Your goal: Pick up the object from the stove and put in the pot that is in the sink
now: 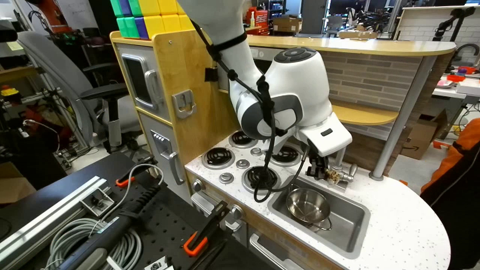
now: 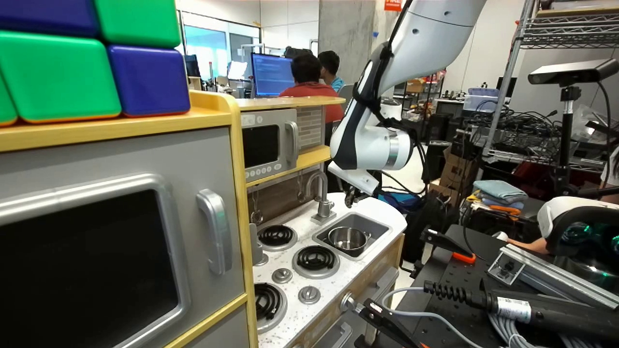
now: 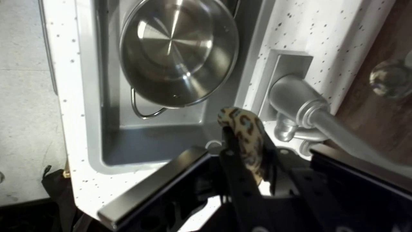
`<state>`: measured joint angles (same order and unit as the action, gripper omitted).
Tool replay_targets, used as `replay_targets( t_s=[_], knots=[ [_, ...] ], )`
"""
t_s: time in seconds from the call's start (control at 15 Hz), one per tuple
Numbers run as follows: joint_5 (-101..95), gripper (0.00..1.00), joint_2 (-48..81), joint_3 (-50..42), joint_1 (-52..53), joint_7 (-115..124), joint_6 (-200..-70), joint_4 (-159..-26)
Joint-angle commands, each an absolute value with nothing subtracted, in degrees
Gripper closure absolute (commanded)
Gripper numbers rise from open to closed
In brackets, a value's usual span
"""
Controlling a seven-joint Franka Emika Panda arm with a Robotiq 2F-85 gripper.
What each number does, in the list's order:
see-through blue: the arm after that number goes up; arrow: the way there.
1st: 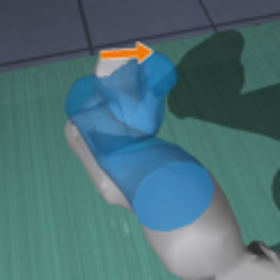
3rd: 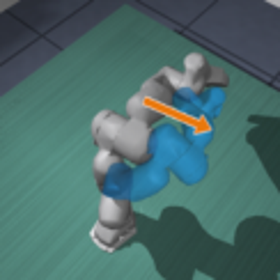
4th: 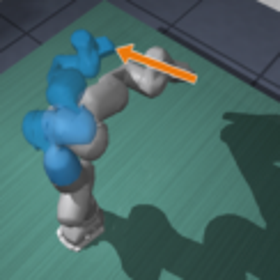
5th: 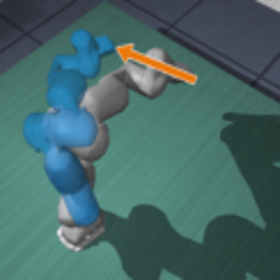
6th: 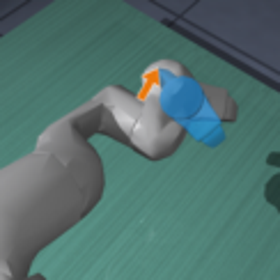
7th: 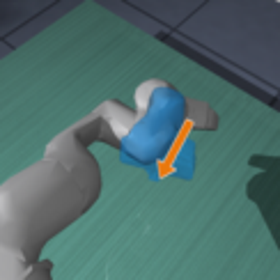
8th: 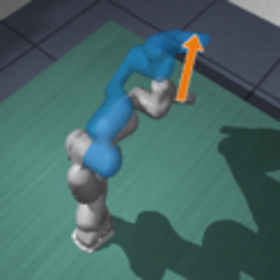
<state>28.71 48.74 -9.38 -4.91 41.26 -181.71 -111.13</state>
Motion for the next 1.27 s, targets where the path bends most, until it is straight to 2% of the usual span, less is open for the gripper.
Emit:
replay_targets(
  t_s=[0.0, 0.4, 0.47, 0.8, 1.0, 1.07, 1.2],
  knots=[
    [29.53, 0.49, 47.84, -5.95, -5.99, 41.19, -181.25, -109.33],
    [30.03, 0.04, 41.31, 4.62, -13.7, 37.74, -184.21, -114.46],
    [29.09, 0.01, 39.14, 8.41, -17.19, 36.75, -185.14, -116.45],
    [22.53, 0.0, 28.48, 31.76, -38.11, 32.29, -192.18, -126.65],
    [13.1, 0.0, 26.32, 45.28, -50.82, 37.87, -190.3, -129.36],
    [17.89, 0.0, 28.55, 38.46, -43.73, 34.9, -190.92, -125.74],
    [17.32, 0.0, 27.64, 40.19, -45.5, 35.43, -190.84, -126.49]
  ],
)
